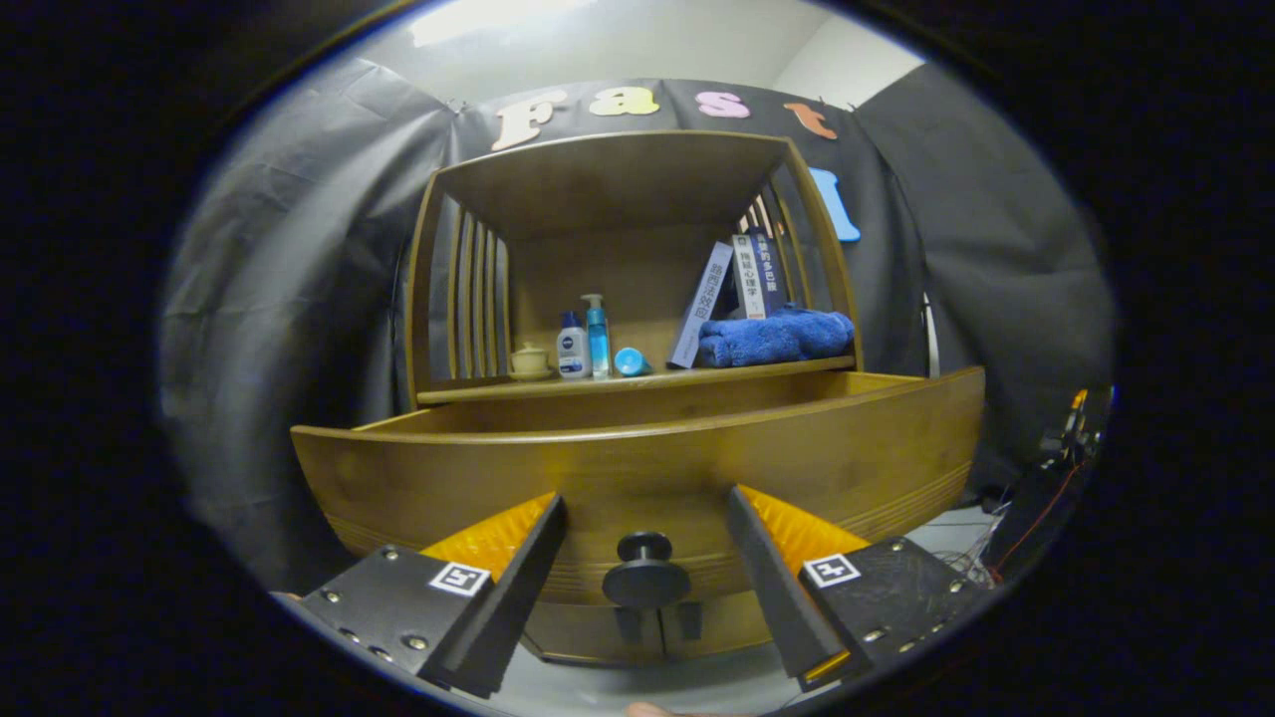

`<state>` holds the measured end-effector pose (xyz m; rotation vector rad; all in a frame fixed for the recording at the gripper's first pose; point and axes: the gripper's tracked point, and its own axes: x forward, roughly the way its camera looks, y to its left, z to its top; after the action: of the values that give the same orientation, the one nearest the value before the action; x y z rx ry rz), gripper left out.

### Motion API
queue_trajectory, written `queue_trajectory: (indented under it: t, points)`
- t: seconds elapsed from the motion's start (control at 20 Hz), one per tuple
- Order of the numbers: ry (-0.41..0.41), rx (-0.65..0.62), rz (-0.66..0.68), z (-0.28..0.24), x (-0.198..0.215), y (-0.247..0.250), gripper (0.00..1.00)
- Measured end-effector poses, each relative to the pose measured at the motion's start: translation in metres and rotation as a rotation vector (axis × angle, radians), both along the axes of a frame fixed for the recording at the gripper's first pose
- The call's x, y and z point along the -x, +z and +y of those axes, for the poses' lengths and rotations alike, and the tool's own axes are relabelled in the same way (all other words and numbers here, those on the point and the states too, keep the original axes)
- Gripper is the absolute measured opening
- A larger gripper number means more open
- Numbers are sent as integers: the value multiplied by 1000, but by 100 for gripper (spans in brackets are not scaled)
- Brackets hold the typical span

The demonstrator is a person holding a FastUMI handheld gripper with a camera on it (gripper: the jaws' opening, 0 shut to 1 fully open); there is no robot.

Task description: Pull open the drawer, take out the items inside it, and place them on the countertop above the cabinet.

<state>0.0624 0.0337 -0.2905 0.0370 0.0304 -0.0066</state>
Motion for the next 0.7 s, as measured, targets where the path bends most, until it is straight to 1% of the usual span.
queue_trajectory:
  t: [0.1,0.25,0.3,0.7]
  points:
    - [1,-14,0,3,0,-1,99]
    - [2,6,-29,0,2,0,99]
    - [1,-5,-30,0,8,0,99]
    - [-3,-19,-35,0,1,1,99]
